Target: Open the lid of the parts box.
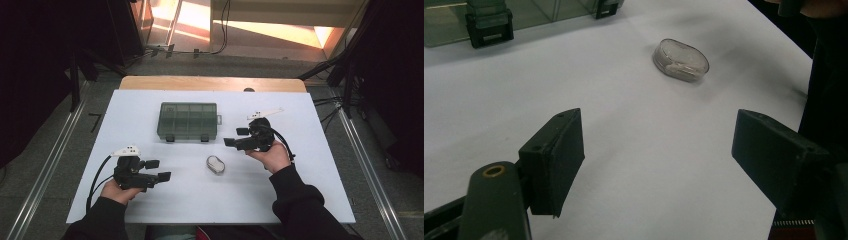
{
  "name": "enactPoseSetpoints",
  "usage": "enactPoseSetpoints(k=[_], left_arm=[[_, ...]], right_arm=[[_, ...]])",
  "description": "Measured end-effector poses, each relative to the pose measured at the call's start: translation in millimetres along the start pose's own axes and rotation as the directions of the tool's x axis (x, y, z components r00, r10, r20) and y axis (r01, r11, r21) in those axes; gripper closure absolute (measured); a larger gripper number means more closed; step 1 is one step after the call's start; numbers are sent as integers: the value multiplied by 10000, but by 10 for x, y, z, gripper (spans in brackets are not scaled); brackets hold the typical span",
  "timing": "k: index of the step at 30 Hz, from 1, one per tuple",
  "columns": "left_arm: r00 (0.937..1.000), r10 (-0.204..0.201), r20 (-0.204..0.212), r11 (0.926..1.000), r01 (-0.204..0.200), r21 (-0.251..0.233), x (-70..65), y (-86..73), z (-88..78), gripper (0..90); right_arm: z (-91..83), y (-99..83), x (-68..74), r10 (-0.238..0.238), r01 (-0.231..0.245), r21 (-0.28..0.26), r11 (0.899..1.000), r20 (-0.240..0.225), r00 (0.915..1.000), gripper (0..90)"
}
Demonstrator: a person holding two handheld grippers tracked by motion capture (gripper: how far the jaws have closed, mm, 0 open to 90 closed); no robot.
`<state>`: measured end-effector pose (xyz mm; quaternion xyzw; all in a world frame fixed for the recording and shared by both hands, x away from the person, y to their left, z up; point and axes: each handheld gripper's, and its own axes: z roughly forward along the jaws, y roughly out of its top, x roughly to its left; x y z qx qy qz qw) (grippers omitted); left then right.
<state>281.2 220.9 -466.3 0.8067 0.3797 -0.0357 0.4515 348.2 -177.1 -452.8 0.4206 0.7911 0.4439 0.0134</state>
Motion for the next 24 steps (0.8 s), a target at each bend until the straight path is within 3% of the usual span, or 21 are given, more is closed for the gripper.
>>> enactPoseSetpoints(k=[24], left_arm=[[9996,-168,-212,9998,165,-124,6,-72,-42,212]], right_arm=[[309,164,-32,-137,130,279,9995,243,9996,216]])
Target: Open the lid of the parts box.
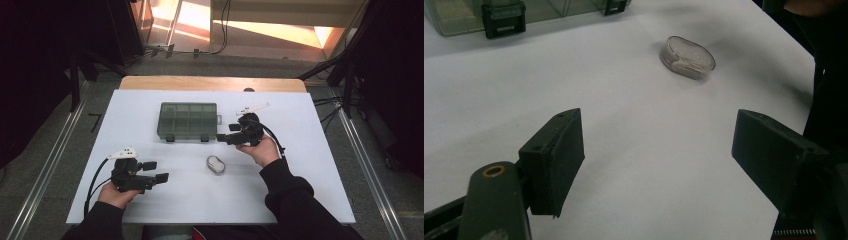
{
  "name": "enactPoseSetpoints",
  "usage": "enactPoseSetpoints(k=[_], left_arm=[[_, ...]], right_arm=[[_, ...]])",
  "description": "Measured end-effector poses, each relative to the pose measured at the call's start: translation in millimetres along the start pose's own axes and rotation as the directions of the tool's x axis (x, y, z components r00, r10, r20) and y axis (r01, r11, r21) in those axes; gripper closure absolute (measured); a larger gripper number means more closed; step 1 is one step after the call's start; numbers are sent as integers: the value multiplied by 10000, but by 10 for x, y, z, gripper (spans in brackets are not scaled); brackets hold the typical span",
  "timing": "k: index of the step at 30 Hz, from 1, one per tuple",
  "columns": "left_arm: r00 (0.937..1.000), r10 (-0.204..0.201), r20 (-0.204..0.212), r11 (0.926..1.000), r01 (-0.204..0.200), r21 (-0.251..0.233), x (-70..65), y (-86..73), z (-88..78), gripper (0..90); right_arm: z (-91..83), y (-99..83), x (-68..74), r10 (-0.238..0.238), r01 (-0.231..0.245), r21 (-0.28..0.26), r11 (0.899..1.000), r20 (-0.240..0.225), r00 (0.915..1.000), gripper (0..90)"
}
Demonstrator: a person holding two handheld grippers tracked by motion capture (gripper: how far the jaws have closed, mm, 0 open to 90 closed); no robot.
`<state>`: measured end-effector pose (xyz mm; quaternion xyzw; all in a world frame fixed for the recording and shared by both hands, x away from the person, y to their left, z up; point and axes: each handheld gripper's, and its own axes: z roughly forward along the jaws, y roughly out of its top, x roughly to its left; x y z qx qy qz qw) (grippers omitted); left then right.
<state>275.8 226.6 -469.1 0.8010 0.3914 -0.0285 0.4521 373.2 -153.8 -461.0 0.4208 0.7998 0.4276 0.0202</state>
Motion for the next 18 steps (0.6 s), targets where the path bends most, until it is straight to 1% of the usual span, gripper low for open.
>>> enactPoseSetpoints(k=[6,14,18], left_arm=[[9999,53,-101,10000,-53,-10,-13,-13,2,212],[9998,54,-203,10000,-54,-2,-8,-28,-1,212],[9996,40,-274,10000,-40,20,-8,-44,-19,212]], right_arm=[[62,39,-26,-7,7,7,10000,-47,10000,224],[147,104,-31,-86,85,223,9997,35,10000,230],[182,113,-39,-103,101,322,9994,48,9999,257]])
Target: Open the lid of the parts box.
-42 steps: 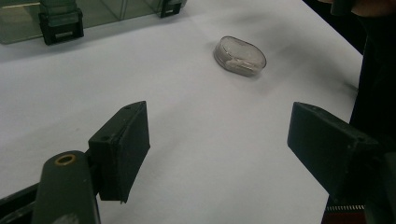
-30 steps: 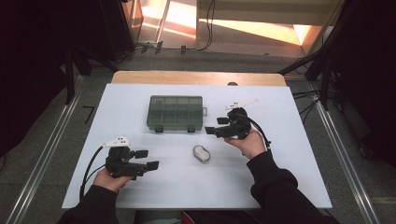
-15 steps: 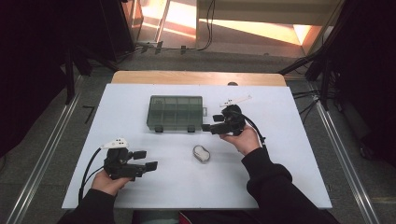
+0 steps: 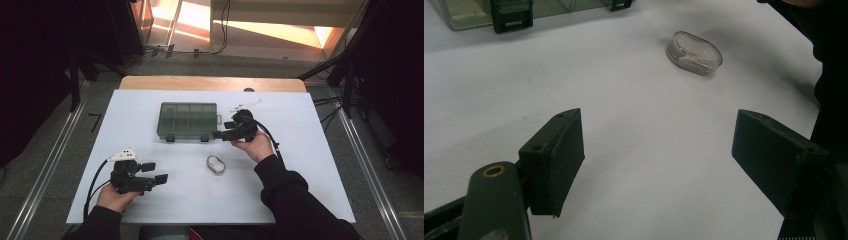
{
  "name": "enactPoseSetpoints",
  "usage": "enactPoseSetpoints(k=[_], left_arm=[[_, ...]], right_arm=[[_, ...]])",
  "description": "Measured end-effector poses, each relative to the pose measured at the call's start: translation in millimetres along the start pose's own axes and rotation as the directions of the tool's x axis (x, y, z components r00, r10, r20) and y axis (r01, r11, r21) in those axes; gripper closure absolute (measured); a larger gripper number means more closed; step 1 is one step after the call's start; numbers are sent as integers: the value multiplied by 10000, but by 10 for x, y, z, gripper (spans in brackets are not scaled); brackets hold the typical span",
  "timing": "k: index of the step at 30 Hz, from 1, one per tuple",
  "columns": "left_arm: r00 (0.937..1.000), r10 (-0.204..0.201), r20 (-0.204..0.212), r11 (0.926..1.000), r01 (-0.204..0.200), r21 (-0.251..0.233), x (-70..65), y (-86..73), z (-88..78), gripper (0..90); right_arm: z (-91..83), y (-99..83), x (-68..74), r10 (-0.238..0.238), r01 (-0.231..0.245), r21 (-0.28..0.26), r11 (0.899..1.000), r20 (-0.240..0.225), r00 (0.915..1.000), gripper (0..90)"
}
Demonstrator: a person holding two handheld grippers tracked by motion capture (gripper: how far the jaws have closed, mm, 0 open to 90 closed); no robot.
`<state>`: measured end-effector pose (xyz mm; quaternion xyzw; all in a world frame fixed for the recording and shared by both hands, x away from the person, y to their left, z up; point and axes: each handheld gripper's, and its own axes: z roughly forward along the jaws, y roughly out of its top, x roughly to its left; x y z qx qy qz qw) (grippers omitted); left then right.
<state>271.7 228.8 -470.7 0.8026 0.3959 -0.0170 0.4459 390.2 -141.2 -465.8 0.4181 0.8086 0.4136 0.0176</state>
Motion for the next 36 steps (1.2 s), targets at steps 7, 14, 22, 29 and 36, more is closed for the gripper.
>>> enactPoseSetpoints(k=[7,14,22,29,36], left_arm=[[10000,-55,6,9999,55,-97,2,-6,-23,212],[10000,-25,23,10000,25,-39,-1,-9,-26,212],[10000,36,61,10000,-36,-36,-8,-7,-23,212],[10000,-12,74,10000,13,-47,-5,-8,-28,212],[10000,13,88,10000,-12,-29,-7,-8,-23,212]], right_arm=[[-4,-25,-32,129,-133,243,9996,164,9998,467],[-9,-86,-75,126,-126,325,9994,-14,9999,743],[55,-155,-90,41,-36,433,9991,-107,9999,875],[99,-189,-122,191,-190,467,9987,-31,9998,874],[153,-203,-96,163,-163,506,9986,8,9999,874]])
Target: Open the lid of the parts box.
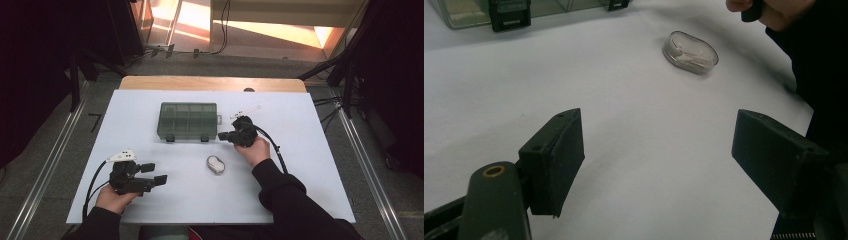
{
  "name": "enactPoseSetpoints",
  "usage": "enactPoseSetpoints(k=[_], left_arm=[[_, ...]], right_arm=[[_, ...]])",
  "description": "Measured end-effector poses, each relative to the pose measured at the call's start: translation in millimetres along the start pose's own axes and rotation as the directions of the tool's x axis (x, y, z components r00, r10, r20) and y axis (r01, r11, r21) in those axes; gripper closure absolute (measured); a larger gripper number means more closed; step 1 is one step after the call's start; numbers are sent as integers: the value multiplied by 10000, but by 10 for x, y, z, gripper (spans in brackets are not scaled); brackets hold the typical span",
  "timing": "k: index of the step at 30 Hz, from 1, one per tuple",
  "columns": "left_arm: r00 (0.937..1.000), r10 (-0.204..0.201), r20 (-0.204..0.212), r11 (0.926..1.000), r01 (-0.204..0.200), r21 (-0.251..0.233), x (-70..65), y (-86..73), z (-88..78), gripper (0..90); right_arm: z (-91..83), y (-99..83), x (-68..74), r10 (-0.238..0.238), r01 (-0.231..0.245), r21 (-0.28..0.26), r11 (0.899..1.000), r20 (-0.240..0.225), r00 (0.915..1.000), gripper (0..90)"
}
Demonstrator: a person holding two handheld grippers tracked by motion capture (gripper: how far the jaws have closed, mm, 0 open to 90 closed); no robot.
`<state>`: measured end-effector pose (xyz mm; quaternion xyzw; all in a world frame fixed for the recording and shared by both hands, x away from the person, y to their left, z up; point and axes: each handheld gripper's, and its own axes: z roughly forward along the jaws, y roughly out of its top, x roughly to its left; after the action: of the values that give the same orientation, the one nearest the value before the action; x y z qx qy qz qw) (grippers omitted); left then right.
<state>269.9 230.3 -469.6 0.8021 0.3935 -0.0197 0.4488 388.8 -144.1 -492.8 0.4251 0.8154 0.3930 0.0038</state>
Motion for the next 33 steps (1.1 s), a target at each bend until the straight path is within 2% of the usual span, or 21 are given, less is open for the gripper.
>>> enactPoseSetpoints(k=[13,33], left_arm=[[10000,-7,5,10000,7,18,2,0,-1,212],[10000,-27,2,10000,27,45,2,-2,3,212]], right_arm=[[49,-17,3,125,-125,58,9999,27,9999,874],[48,-9,31,26,-26,-10,10000,67,10000,874]])
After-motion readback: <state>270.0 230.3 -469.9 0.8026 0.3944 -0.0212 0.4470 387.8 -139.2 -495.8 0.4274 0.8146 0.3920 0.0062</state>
